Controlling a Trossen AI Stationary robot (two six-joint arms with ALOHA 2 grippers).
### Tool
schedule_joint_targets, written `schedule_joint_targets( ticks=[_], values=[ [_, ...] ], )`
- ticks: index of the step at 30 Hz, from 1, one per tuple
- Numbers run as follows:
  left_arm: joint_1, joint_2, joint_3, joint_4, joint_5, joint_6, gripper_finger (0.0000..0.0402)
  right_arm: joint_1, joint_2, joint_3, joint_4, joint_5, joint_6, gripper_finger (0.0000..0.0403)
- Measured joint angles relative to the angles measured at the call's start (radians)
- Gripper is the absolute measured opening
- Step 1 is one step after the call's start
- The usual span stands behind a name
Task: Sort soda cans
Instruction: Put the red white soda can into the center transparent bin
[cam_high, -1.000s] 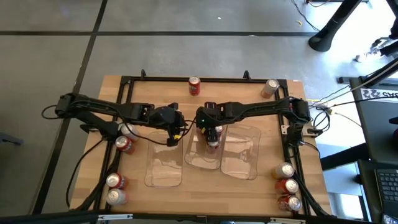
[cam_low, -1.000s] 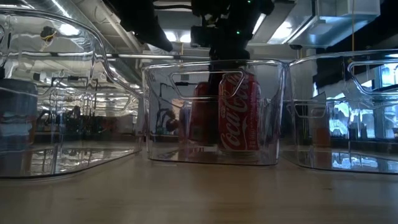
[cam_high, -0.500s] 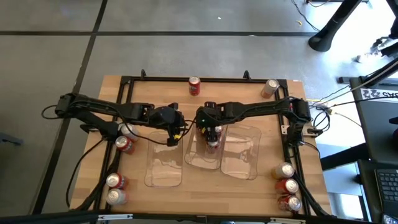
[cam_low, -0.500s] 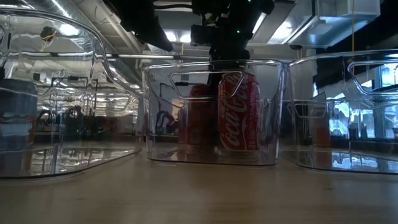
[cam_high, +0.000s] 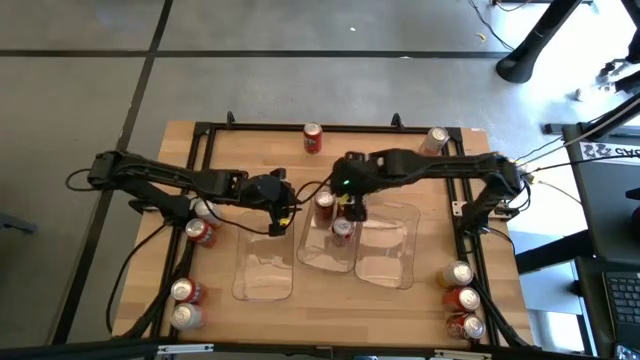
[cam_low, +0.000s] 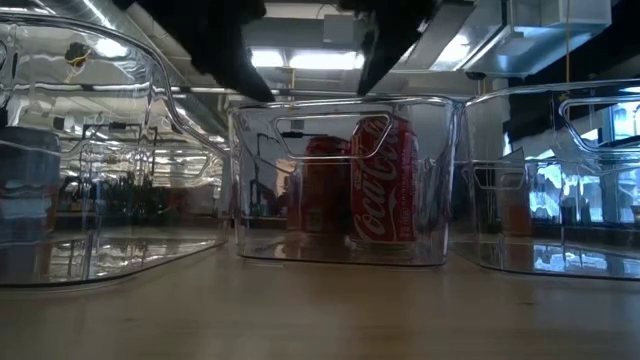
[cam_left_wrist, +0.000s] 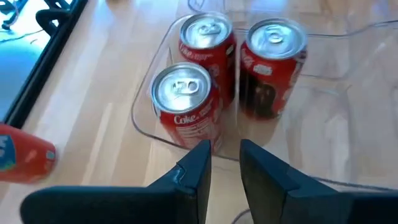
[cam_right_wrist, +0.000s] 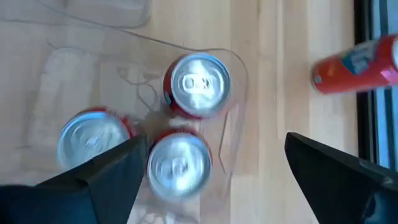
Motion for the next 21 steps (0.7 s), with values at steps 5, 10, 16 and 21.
schedule_joint_targets(
  ticks=[5, 10, 16, 21],
  values=[
    [0.000, -0.003, -0.107, 0.190, 0.001, -0.027, 0.0076, 0.000, -0.101, 0.000, -0.122, -0.015, 0.088, 0.0374],
    [-0.005, 0.000, -0.224, 0.471, 0.002, -0.093, 0.0076, 0.001, -0.193, -0.033, -0.267, -0.065, 0.250, 0.0374],
    [-0.023, 0.005, -0.361, 0.718, -0.001, -0.205, 0.0076, 0.022, -0.265, -0.099, -0.391, -0.132, 0.423, 0.0374],
    [-0.060, 0.005, -0.441, 0.881, -0.026, -0.262, 0.0076, 0.104, -0.287, -0.136, -0.410, -0.185, 0.548, 0.0374]
  ],
)
